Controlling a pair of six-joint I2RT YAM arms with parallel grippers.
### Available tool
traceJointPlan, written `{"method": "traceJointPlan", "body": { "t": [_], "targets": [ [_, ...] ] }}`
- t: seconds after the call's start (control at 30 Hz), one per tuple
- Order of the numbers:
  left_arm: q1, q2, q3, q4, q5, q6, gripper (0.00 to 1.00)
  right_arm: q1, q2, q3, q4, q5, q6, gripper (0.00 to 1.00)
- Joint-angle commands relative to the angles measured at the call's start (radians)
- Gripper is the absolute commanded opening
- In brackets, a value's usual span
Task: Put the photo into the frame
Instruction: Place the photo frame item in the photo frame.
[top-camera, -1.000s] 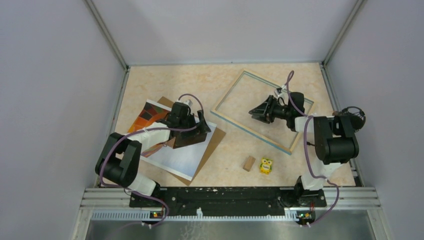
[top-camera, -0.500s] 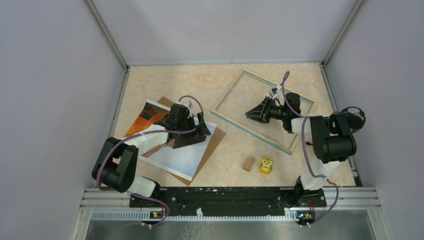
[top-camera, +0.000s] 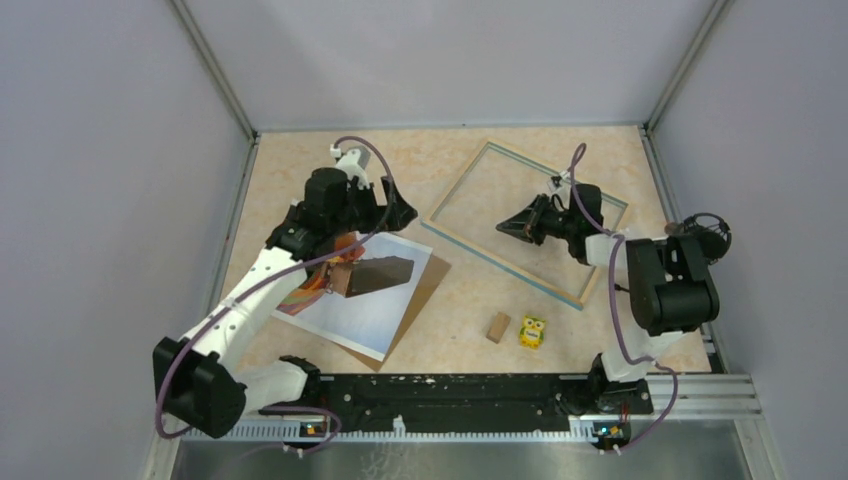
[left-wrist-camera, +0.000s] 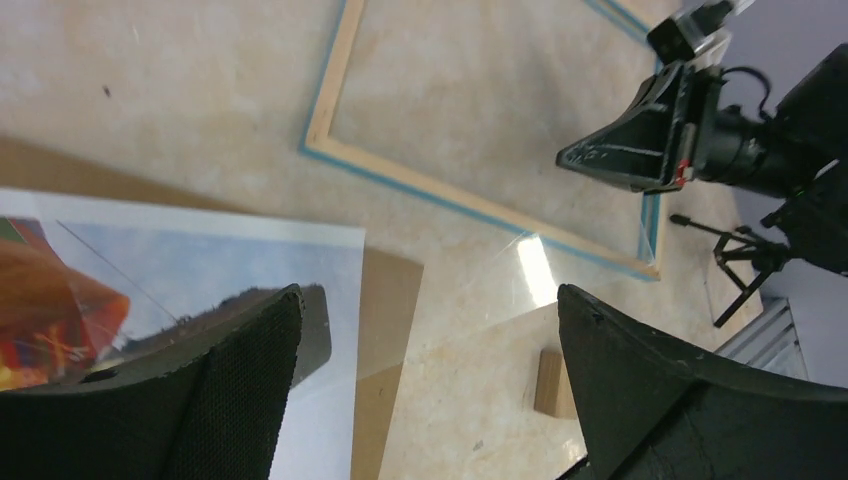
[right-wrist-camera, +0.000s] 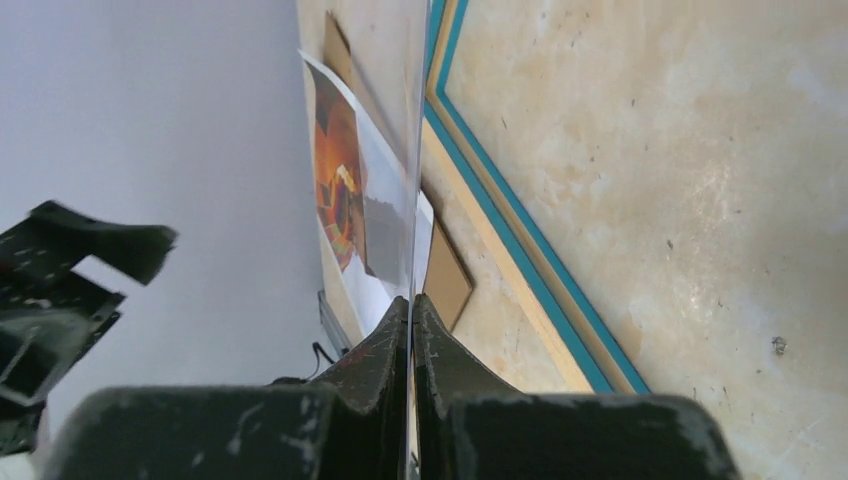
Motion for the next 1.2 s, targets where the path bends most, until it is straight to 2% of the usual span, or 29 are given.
{"method": "traceJointPlan", "body": {
  "t": [0.0,0.1,0.23,0.63,0.87,1.17],
  "targets": [
    [0.001,-0.063,0.106,0.026,-0.07,0.079,0.98,0.006,-0.097,0.089,-0.036,0.115,-0.02,0.0],
    [-0.003,-0.046,0.185,0.01,-0.083,0.11,0.98,0.005,-0.097,0.142,-0.074,0.153,-0.008,0.0],
    [-0.019,-0.042,0.205,0.013,-0.113,0.146,0.98,-0.01,-0.108,0.198,-0.111,0.198,0.014,0.0],
    [-0.046,-0.044,0.07,0.102,-0.204,0.212,0.99,-0.119,-0.166,0.228,-0.21,0.307,0.026,0.0],
    [-0.061,-0.036,0.024,0.132,-0.193,0.209,0.99,-0.121,-0.158,0.255,-0.208,0.346,0.02,0.0],
    [-0.071,-0.044,0.012,0.133,-0.201,0.219,0.99,-0.121,-0.269,0.239,-0.301,0.573,0.014,0.0]
  ]
}}
